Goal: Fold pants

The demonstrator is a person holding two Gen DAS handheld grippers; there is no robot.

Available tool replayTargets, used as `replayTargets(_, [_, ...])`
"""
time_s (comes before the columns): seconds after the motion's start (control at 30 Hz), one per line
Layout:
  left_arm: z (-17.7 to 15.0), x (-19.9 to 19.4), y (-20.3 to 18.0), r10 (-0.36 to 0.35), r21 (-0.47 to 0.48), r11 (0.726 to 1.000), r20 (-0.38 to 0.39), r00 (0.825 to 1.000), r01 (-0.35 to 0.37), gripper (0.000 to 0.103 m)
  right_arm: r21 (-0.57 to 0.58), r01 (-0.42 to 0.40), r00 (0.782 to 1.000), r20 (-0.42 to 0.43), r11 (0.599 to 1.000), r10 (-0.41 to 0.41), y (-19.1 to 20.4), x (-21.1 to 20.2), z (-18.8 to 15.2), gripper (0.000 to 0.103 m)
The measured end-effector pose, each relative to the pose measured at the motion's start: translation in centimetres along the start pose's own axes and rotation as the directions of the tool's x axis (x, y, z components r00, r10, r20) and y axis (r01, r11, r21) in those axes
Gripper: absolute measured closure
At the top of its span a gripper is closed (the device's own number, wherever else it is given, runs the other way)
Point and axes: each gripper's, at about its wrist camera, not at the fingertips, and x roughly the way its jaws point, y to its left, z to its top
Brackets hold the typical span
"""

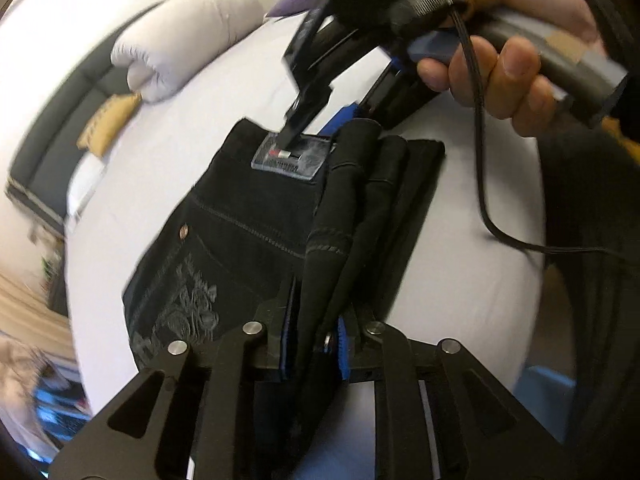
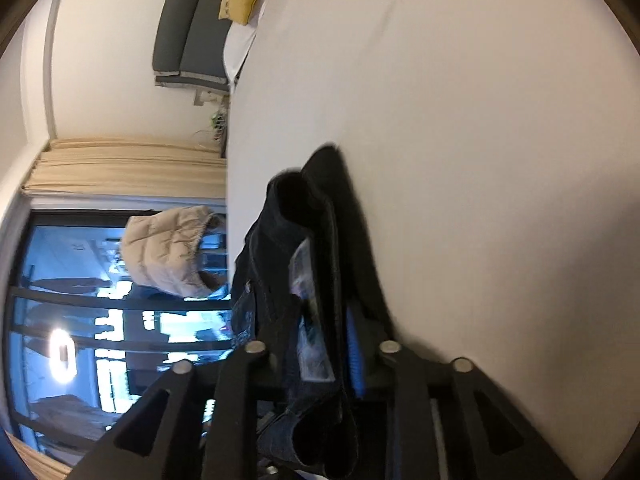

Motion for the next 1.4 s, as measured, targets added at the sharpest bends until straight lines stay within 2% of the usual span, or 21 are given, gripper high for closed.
replayTargets(0.07, [-0.4,-1.8,1.2,-0.05,-0.064,0.997,0.002,0.999,0.05,0.082,-0.003,0.038,0.997,0.064,0.999,-0.038,0.4,-2.0,0.5,0.055])
replayTargets(0.13, [-1.9,-3.4,2.6,-0.101,-0.151,0.983,0.018,0.995,0.103,0.072,-0.032,0.063,0.991,0.117,0.998,-0.059,1.8,-3.9,0.5,0.052])
replayTargets(0.2, [-2.5,-5.6,4.8,-0.133,-0.257,0.956,0.048,0.99,0.141,0.036,-0.093,-0.013,0.995,0.093,0.996,0.022,3.9,-4.7,0.2,0.052])
replayTargets(0.23, [-3.1,-6.2,6.2,-0.153,-0.31,0.935,0.084,0.985,0.172,0.032,-0.136,-0.043,0.996,0.071,0.99,0.053,5.3,-4.5,-0.2,0.053])
replayTargets(0.37, [-2.6,-5.9,11.3,-0.207,-0.435,0.862,0.167,0.964,0.261,0.031,-0.247,-0.071,0.997,-0.057,0.966,0.058,8.5,-1.0,-1.7,0.053])
replayTargets(0.47, [-2.4,-3.3,15.8,-0.262,-0.509,0.786,0.239,0.935,0.351,0.031,-0.209,0.015,0.993,-0.115,0.978,-0.04,6.8,2.3,-1.9,0.053])
replayTargets(0.5, [-2.5,-0.9,17.6,-0.316,-0.555,0.734,0.23,0.921,0.391,0.032,-0.178,0.037,0.99,-0.129,0.983,-0.06,5.5,3.1,-2.0,0.063])
replayTargets(0.53, [-3.0,1.1,18.6,-0.356,-0.594,0.69,0.221,0.908,0.414,0.032,-0.173,0.069,0.988,-0.126,0.983,-0.091,4.5,3.5,-2.1,0.087])
replayTargets(0.57, [-3.6,2.6,19.4,-0.384,-0.622,0.658,0.207,0.9,0.424,0.041,-0.178,0.095,0.987,-0.115,0.979,-0.117,3.3,3.2,-2.4,0.102])
replayTargets(0.6, [-4.6,4.6,19.6,-0.406,-0.653,0.637,0.168,0.898,0.41,0.055,-0.158,0.087,0.988,-0.114,0.984,-0.106,2.2,2.9,-2.4,0.103])
replayTargets(0.67, [-5.6,6.1,19.1,-0.42,-0.657,0.645,0.123,0.899,0.391,0.06,-0.116,0.04,0.992,-0.118,0.992,-0.054,0.9,2.0,-2.3,0.103])
replayTargets(0.73, [-6.3,4.8,17.6,-0.388,-0.63,0.68,0.126,0.913,0.376,0.059,-0.159,0.062,0.991,-0.108,0.985,-0.079,1.2,1.3,-2.9,0.103])
replayTargets(0.83, [-7.2,3.4,15.7,-0.397,-0.613,0.68,0.154,0.905,0.403,0.059,-0.184,0.071,0.99,-0.105,0.98,-0.091,1.5,1.2,-3.4,0.103])
replayTargets(1.0, [-9.0,0.8,11.7,-0.328,-0.545,0.759,0.155,0.932,0.357,0.059,-0.215,0.103,0.99,-0.076,0.971,-0.121,2.4,0.4,-4.0,0.102])
replayTargets(1.07, [-10.0,0.1,11.2,-0.308,-0.531,0.773,0.163,0.937,0.347,0.059,-0.25,0.081,0.992,-0.069,0.965,-0.101,3.7,0.0,-4.8,0.094])
replayTargets(1.1, [-10.4,-0.4,11.2,-0.304,-0.532,0.771,0.174,0.937,0.349,0.059,-0.264,0.063,0.994,-0.067,0.962,-0.084,4.1,-0.2,-5.0,0.087])
replayTargets(1.2, [-10.8,0.2,11.6,-0.312,-0.551,0.75,0.193,0.93,0.366,0.057,-0.284,0.042,0.994,-0.086,0.958,-0.069,3.9,-0.3,-5.8,0.085])
replayTargets(1.27, [-10.9,0.8,11.3,-0.311,-0.543,0.759,0.181,0.933,0.359,0.057,-0.289,0.064,0.992,-0.087,0.955,-0.093,2.9,0.4,-6.0,0.093])
replayTargets(1.3, [-11.1,0.8,11.2,-0.315,-0.539,0.76,0.18,0.932,0.362,0.056,-0.292,0.079,0.991,-0.08,0.953,-0.107,2.7,0.7,-5.8,0.103])
replayTargets(1.37, [-11.3,1.2,12.0,-0.34,-0.565,0.728,0.194,0.92,0.388,0.056,-0.232,0.051,0.993,-0.088,0.971,-0.073,2.0,0.7,-5.1,0.103])
replayTargets(1.4, [-11.3,0.8,12.9,-0.364,-0.596,0.692,0.197,0.91,0.406,0.056,-0.227,0.045,0.995,-0.076,0.973,-0.064,2.4,0.2,-4.9,0.1])
